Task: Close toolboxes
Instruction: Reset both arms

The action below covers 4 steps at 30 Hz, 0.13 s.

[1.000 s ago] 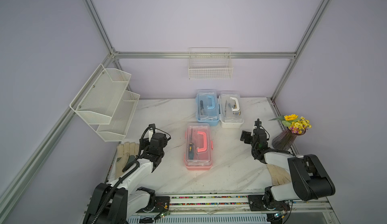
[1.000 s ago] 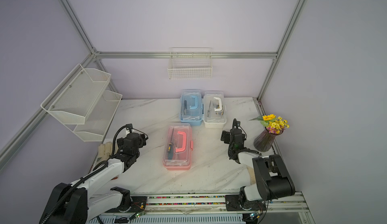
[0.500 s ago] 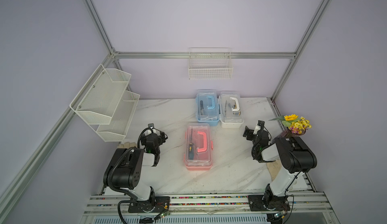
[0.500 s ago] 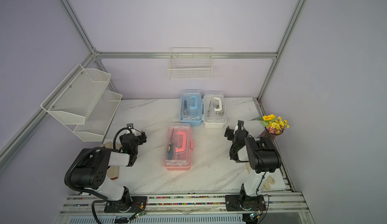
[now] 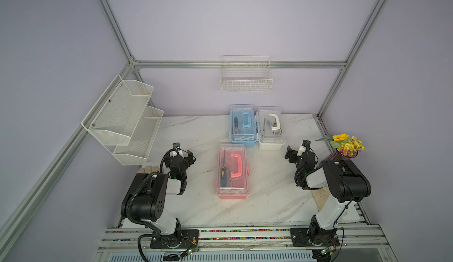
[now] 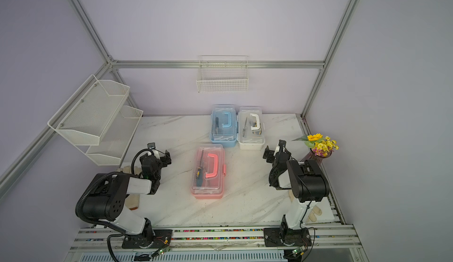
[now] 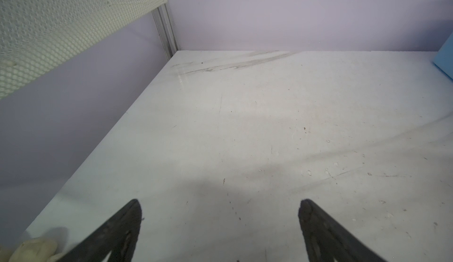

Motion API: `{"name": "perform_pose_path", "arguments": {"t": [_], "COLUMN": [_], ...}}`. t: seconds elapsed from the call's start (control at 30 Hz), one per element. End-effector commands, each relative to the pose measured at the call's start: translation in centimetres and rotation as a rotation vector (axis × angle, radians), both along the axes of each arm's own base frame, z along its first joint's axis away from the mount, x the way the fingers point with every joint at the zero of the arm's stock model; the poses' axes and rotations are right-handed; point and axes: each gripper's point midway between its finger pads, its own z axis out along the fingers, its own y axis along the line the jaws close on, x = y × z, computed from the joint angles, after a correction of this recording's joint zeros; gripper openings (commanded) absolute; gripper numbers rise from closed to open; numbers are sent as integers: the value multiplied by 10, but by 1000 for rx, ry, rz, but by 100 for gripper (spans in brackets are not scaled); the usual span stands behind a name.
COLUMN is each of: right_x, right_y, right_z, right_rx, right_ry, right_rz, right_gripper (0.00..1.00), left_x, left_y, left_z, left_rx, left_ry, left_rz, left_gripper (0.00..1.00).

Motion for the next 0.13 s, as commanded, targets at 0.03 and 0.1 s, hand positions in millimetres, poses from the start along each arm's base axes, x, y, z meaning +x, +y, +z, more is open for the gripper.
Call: {"name": "perform_pose_path", "arguments": {"t": [0.03, 0.1], "right_x": [5, 4], "right_y": [1, 1], "right_z": [19, 18], "right_rx": [-9, -9], "right_ry": [-70, -69], "right_rz": [14, 14], "right_gripper": [97, 97], "left_x": [3, 3], "left_y": [2, 2], "left_z": [14, 14], "left_rx": [-1, 0], "left_ry": [-58, -58], "left_rz": [-4, -5], "left_gripper": [100, 100]}}
